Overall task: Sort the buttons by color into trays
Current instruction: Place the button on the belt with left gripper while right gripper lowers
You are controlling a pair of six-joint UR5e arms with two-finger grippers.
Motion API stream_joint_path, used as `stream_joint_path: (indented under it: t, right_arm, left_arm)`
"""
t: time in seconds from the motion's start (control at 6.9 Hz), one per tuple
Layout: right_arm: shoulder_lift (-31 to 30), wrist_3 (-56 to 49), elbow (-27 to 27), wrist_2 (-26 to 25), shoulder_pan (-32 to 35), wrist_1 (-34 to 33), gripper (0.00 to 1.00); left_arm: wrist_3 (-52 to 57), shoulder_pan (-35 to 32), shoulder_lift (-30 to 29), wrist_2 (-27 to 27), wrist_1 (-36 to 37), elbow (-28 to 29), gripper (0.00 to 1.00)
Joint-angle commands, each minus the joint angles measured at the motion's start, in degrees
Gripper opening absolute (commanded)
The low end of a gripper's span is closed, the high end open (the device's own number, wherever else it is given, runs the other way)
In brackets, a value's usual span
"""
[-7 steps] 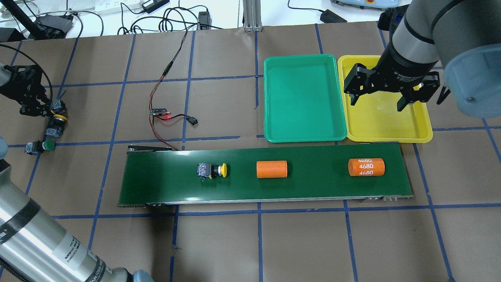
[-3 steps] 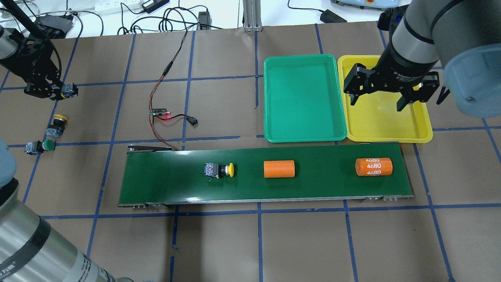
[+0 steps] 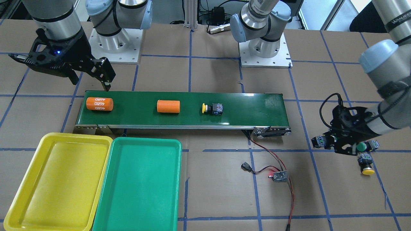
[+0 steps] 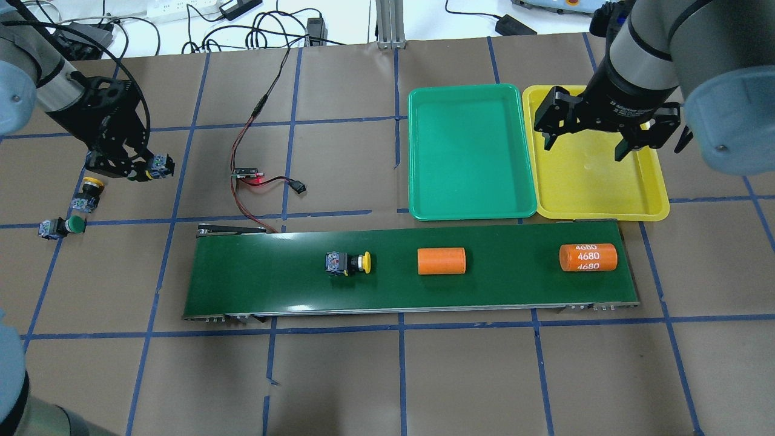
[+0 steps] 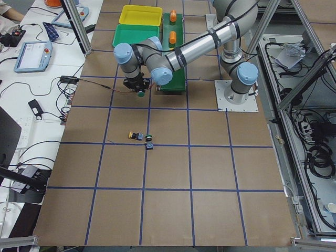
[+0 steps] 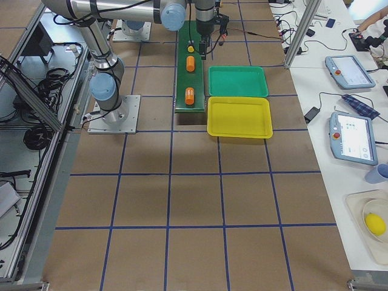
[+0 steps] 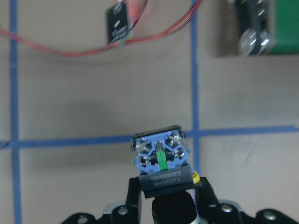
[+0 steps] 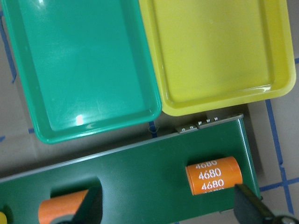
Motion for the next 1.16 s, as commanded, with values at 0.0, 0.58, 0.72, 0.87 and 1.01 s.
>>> stream_joint_path:
  t: [0.0, 0.58, 0.72, 0.87, 1.01]
  right_arm:
    - [1.3, 18.0, 0.1, -0.1, -0.6, -3.7, 1.00]
    - [1.2, 33.9, 0.2, 0.6, -0.6, -0.7, 1.00]
    - [0.9, 34.0, 0.2, 0.7, -0.6, -0.6, 1.00]
    - [0.5, 36.7, 0.2, 0.7, -0.5, -0.4, 1.00]
    - [0.5, 43.2, 0.7, 0.9, -0.3, -0.3, 1.00]
  left_arm:
    - [-6.5, -9.5, 8.1, 0.1, 2.1, -9.6, 0.02]
    - [-8.8, -18.6, 15.5, -2.9, 10.2, -26.0, 0.15]
    - [-10.5, -20.0, 15.6, -2.7, 15.9, -29.1, 0.45]
    - [-15.2, -19.6, 15.5, -2.5, 19.7, -30.7, 0.99]
    - [-16.9, -19.5, 15.2, -2.4, 19.8, -30.3, 1.00]
